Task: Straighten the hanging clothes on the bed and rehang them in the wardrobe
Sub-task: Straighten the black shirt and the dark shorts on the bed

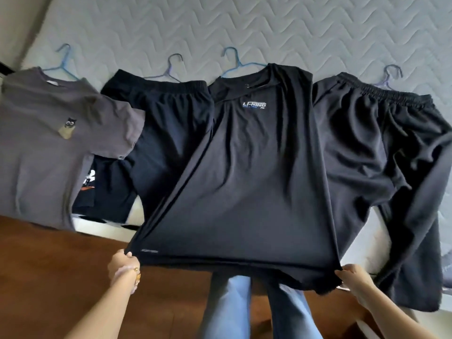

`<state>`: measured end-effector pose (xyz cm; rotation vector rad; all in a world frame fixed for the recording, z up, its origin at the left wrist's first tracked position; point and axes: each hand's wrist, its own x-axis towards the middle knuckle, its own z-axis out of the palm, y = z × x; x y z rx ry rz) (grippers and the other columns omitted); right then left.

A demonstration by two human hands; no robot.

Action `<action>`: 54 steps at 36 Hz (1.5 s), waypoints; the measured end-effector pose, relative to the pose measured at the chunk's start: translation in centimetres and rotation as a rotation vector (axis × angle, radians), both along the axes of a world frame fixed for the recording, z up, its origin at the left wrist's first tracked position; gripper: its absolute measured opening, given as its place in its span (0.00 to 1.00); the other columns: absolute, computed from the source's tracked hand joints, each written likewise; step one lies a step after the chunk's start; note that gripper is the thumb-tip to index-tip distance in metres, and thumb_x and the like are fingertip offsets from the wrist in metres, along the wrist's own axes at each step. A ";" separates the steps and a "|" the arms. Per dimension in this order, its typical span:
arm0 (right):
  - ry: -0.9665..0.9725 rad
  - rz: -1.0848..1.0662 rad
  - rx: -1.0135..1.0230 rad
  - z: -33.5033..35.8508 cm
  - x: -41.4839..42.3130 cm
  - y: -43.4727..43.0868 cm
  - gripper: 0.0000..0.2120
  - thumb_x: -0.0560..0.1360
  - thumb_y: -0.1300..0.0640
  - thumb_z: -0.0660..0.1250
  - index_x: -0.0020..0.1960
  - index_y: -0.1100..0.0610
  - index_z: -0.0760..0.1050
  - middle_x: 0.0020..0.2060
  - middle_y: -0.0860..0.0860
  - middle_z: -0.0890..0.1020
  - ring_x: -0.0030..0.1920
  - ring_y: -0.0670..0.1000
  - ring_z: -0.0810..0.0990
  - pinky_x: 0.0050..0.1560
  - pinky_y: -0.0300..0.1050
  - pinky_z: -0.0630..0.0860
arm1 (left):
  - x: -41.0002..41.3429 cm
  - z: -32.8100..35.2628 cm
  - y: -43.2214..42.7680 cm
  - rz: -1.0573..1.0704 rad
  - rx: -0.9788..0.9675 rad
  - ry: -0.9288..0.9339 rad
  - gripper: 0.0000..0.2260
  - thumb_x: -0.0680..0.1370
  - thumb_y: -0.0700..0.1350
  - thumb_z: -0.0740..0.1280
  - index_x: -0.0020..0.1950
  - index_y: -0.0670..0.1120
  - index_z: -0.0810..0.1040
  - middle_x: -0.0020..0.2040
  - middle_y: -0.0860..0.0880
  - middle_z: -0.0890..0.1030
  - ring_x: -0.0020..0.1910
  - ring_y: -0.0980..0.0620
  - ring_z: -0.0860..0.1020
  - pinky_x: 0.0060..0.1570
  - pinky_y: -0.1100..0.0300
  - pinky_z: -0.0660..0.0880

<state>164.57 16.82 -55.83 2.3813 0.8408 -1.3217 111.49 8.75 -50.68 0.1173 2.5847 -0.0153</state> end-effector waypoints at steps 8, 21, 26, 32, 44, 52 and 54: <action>0.019 0.117 0.112 0.1 -4.6 4.5 0.07 0.56 0.59 0.63 0.27 0.56 0.64 0.24 0.51 0.69 0.30 0.50 0.65 0.32 0.45 0.62 | -1.4 -2.5 6.7 -0.431 -0.171 -0.463 0.25 0.76 0.39 0.60 0.73 0.44 0.60 0.71 0.42 0.69 0.67 0.40 0.70 0.63 0.52 0.70; 0.086 0.138 0.561 3.9 -13.4 26.0 0.19 0.72 0.62 0.64 0.63 0.58 0.72 0.58 0.55 0.79 0.60 0.56 0.76 0.60 0.47 0.69 | 5.5 -1.6 32.2 -0.842 0.485 -0.267 0.14 0.77 0.39 0.60 0.63 0.42 0.72 0.62 0.46 0.73 0.61 0.47 0.73 0.61 0.53 0.70; 0.183 0.220 0.680 3.2 -14.5 35.7 0.20 0.73 0.60 0.64 0.65 0.56 0.71 0.60 0.53 0.79 0.58 0.53 0.77 0.61 0.45 0.70 | 6.3 -2.4 42.2 -1.052 0.525 -0.154 0.17 0.78 0.41 0.60 0.66 0.42 0.70 0.67 0.43 0.70 0.66 0.43 0.69 0.66 0.51 0.67; 0.162 0.463 0.771 1.5 -15.7 45.3 0.24 0.76 0.58 0.62 0.72 0.55 0.64 0.69 0.52 0.72 0.69 0.54 0.69 0.68 0.47 0.64 | 5.5 -5.0 50.7 -1.176 0.295 -0.054 0.21 0.81 0.44 0.56 0.72 0.39 0.61 0.72 0.40 0.63 0.70 0.41 0.65 0.69 0.51 0.62; -0.003 0.602 0.763 -3.9 -17.1 53.9 0.20 0.80 0.58 0.54 0.71 0.59 0.64 0.70 0.58 0.66 0.69 0.60 0.64 0.66 0.53 0.64 | 2.8 -9.2 54.1 -1.373 -0.019 0.284 0.12 0.79 0.42 0.56 0.61 0.42 0.71 0.61 0.42 0.75 0.58 0.41 0.74 0.54 0.52 0.68; 0.065 0.405 0.893 -2.6 -14.3 55.9 0.13 0.76 0.55 0.63 0.57 0.58 0.79 0.56 0.59 0.81 0.59 0.60 0.76 0.58 0.48 0.70 | 2.8 -6.6 57.2 -1.126 0.431 0.008 0.08 0.78 0.44 0.62 0.50 0.41 0.78 0.52 0.38 0.80 0.51 0.40 0.77 0.48 0.53 0.72; 0.057 0.382 0.937 -1.3 -13.2 57.0 0.14 0.76 0.55 0.64 0.58 0.59 0.79 0.56 0.60 0.81 0.59 0.59 0.77 0.58 0.47 0.70 | 4.0 -5.6 59.2 -1.105 0.522 0.017 0.09 0.78 0.44 0.61 0.51 0.41 0.78 0.54 0.38 0.80 0.53 0.40 0.77 0.50 0.53 0.72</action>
